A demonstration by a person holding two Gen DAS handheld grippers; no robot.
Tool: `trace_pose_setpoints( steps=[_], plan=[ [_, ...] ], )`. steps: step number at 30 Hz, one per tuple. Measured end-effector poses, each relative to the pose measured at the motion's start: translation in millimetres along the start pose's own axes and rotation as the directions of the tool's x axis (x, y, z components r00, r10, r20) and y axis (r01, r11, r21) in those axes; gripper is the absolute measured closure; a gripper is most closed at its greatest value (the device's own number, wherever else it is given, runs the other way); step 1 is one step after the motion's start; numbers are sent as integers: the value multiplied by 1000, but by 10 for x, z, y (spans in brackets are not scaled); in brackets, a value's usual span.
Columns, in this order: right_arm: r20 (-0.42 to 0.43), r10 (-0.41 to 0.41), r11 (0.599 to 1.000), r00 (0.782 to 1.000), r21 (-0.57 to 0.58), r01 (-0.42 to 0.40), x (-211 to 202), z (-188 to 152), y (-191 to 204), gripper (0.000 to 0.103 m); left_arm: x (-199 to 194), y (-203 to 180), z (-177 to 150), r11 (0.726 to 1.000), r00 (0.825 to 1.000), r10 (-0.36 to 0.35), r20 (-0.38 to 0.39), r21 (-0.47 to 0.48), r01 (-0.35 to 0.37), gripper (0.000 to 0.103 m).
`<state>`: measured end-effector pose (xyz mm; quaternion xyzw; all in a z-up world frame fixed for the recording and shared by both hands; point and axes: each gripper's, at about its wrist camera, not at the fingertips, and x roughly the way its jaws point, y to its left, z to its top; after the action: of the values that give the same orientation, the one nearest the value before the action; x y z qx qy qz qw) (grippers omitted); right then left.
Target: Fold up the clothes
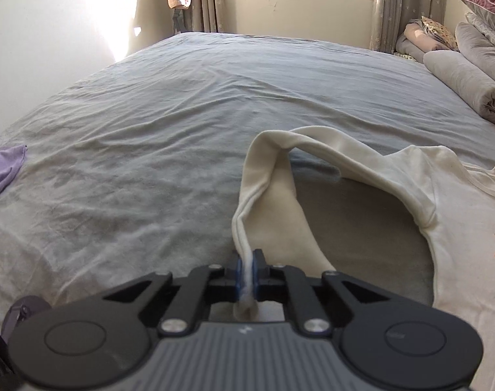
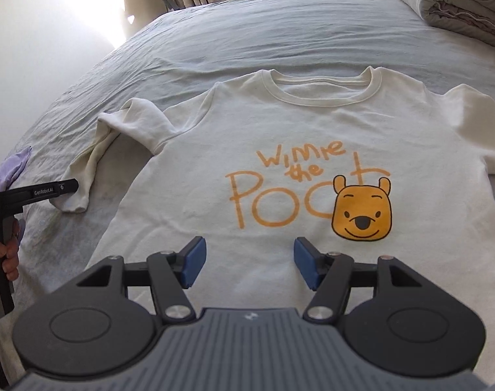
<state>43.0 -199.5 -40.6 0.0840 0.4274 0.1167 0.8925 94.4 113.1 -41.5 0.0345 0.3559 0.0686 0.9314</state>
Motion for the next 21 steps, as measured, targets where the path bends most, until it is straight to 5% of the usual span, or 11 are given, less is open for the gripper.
trace_pose_setpoints(
  steps=[5,11,13,21],
  plan=[
    [-13,19,1000,1000,-12,-20,-35,-23,-70,38,7,125,217,978,974,193,118,59,-201,97],
    [-19,51,999,999,17,-50,-35,-17,-143,38,-1,284,563,895,864,402,302,70,-441,97],
    [-18,57,998,998,39,-56,-36,-9,-164,38,-8,344,616,882,842,432,324,43,-469,96],
    [-14,58,997,998,55,-57,-17,-2,-163,34,60,277,352,842,847,505,165,122,-526,95]
  ],
)
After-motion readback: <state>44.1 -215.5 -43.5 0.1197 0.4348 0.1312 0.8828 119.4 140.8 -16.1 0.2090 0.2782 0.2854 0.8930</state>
